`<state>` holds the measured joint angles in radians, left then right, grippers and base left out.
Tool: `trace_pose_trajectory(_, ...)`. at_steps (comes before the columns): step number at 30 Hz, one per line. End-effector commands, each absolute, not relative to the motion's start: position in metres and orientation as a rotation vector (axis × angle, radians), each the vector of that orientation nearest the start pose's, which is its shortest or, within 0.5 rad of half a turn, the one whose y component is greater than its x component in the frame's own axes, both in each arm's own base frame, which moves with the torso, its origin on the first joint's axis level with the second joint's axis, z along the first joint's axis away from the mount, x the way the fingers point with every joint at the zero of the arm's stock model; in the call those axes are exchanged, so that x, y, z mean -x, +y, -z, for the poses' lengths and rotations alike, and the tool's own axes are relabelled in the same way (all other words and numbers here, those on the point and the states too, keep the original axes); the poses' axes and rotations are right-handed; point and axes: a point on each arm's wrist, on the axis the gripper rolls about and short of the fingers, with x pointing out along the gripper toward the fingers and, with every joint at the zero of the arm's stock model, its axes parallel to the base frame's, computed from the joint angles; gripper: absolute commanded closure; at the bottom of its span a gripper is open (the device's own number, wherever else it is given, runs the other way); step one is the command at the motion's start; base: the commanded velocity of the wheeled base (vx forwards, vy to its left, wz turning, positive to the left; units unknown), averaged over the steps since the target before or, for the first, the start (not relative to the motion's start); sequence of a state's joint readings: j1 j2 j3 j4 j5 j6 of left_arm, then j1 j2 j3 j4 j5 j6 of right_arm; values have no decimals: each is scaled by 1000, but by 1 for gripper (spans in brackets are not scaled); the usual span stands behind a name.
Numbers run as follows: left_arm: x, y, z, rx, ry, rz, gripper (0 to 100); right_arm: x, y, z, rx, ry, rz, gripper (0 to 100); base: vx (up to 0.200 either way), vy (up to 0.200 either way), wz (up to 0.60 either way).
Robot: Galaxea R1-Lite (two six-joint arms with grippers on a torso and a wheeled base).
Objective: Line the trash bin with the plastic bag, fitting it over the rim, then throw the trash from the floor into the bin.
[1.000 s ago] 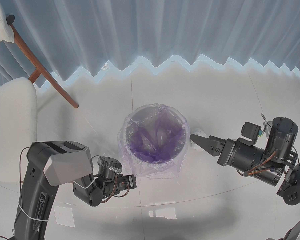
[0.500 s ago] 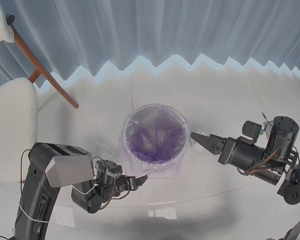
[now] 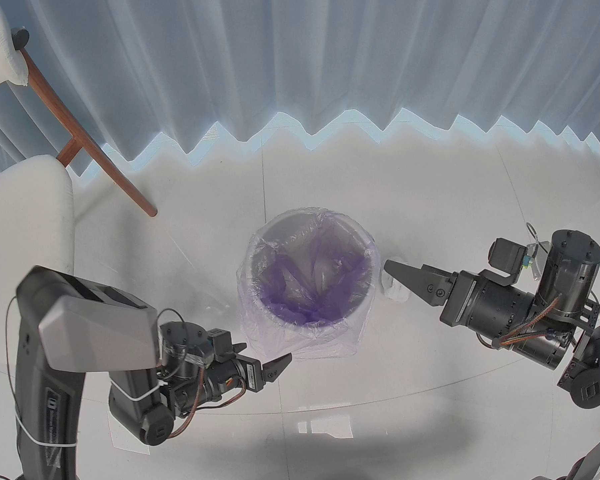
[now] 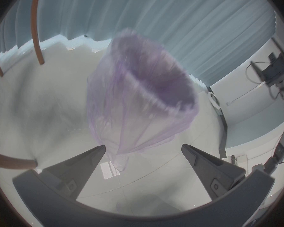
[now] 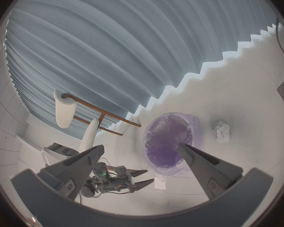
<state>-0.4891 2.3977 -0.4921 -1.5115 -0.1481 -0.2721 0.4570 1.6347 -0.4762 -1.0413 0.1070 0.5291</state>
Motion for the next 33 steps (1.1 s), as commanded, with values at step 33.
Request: trace_pose_trajectory(33,-173,-95,-333,572,-461,963,0,-237,130,-105,-435,463,-480,0,0,0,0)
